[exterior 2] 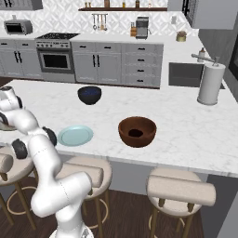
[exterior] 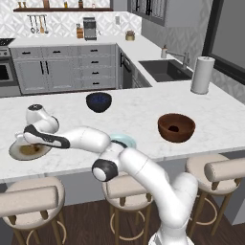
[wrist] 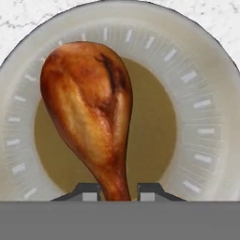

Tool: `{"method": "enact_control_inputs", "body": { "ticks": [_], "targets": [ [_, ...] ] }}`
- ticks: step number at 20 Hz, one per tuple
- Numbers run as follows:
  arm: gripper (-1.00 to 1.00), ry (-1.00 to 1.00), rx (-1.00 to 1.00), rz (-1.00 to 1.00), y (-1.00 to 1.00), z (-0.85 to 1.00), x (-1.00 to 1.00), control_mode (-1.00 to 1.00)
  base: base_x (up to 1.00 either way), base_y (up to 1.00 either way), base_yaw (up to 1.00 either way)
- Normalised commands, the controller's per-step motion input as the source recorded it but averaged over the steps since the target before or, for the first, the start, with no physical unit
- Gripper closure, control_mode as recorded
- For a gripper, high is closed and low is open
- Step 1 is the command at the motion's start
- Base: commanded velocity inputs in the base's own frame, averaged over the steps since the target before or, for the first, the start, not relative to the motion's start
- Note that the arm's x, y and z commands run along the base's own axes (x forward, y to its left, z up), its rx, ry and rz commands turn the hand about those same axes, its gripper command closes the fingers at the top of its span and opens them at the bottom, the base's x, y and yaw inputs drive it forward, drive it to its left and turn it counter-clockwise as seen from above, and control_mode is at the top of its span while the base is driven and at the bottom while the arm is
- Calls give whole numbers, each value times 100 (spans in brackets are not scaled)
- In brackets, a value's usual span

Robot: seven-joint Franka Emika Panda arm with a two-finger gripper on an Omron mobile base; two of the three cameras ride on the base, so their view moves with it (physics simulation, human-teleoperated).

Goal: Pick the chicken drumstick and avocado from their plates and place them in the bowl. Then put the bowl in the fridge.

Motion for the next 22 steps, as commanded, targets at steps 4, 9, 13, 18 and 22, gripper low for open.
{"method": "enact_control_inputs", "body": {
  "ticks": [4, 9, 13, 18, 22],
  "targets": [
    [100, 0, 0, 3, -16, 27, -54, -100, 0, 0, 0],
    [100, -3, 0, 3, -31, 24, -89, -100, 0, 0, 0],
    [100, -4, 0, 0, -68, 10, -78, -100, 0, 0, 0],
    [100, -5, -1, 0, -100, 23, -32, -100, 0, 0, 0],
    [100, -8, 0, 0, -100, 12, -29, -100, 0, 0, 0]
  ]
}}
